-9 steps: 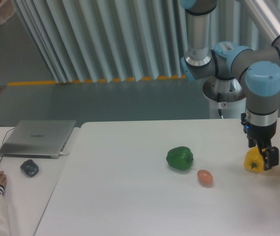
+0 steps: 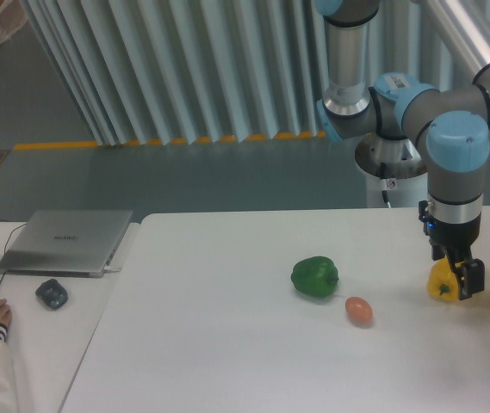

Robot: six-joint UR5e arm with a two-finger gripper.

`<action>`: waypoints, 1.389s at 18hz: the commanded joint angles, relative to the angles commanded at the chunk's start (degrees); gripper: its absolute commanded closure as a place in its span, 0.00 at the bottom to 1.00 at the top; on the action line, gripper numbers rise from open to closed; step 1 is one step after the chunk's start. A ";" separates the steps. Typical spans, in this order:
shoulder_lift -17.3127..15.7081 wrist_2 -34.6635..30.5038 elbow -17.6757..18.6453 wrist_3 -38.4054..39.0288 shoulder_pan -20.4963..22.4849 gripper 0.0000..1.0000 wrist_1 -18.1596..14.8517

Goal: Place the yellow pepper in a basket

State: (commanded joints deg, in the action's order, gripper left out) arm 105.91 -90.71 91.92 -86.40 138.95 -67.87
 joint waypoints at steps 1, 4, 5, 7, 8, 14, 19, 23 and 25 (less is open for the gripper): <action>-0.18 0.00 0.28 0.35 0.00 0.00 1.15; -0.18 0.09 0.45 4.75 0.09 0.00 0.98; -0.27 0.09 0.72 4.75 0.09 0.00 0.90; -0.44 0.18 0.81 5.18 0.00 0.00 0.98; -0.45 0.53 0.89 5.27 0.09 0.00 1.07; -1.84 0.35 3.61 5.54 1.41 0.00 0.98; -2.47 0.18 5.55 9.04 2.02 0.00 0.81; -3.86 5.67 7.31 20.09 5.27 0.00 -4.90; -4.22 9.31 6.96 20.48 6.50 0.00 -6.04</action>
State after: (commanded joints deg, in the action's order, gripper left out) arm 101.69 -81.40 98.88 -65.92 145.45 -73.91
